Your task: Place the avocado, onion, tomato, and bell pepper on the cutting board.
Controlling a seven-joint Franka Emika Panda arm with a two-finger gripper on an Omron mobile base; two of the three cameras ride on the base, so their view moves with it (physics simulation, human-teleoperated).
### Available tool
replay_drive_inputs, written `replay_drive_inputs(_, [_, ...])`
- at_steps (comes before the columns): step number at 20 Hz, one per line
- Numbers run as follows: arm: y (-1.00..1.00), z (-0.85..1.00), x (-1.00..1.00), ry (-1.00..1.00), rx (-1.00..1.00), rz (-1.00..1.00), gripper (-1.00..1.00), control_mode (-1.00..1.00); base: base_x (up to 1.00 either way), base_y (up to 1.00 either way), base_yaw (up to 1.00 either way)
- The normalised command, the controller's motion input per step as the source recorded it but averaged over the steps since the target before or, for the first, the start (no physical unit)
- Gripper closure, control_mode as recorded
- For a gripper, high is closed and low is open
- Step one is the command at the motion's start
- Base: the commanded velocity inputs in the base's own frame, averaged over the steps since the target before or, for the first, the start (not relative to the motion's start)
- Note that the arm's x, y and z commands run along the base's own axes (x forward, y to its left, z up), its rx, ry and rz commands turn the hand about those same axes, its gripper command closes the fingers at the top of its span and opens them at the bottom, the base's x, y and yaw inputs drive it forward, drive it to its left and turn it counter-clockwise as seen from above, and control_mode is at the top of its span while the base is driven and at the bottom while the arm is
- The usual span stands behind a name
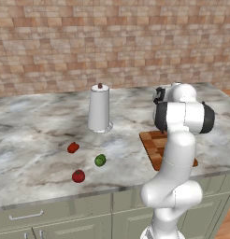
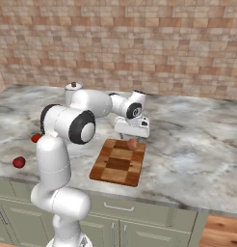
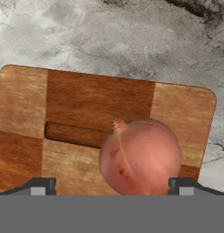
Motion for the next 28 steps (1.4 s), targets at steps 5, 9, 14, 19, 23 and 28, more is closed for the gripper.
replay_drive_inputs(5, [0.8, 0.23, -0.23, -0.02, -0.02, 0.0, -1.0, -1.0, 0.0, 0.0, 0.0])
replay_drive_inputs(9, [0.83, 0.06, -0.27, -0.02, -0.01, 0.0, -1.0, -1.0, 0.0, 0.0, 0.0])
replay_drive_inputs(14, [0.66, 0.13, -0.31, -0.02, -0.02, 0.0, -1.0, -1.0, 0.0, 0.0, 0.0])
replay_drive_inputs(19, [0.43, 0.2, -0.31, -0.02, 0.0, 0.0, -1.0, -1.0, 0.0, 0.0, 0.0])
replay_drive_inputs(23, [0.36, 0.22, -0.41, 0.0, 0.0, 0.0, -1.0, -1.0, 0.0, 0.0, 0.0])
replay_drive_inputs(28, [0.66, 0.2, -0.59, 0.0, 0.0, 0.0, -1.0, -1.0, 0.0, 0.0, 0.0])
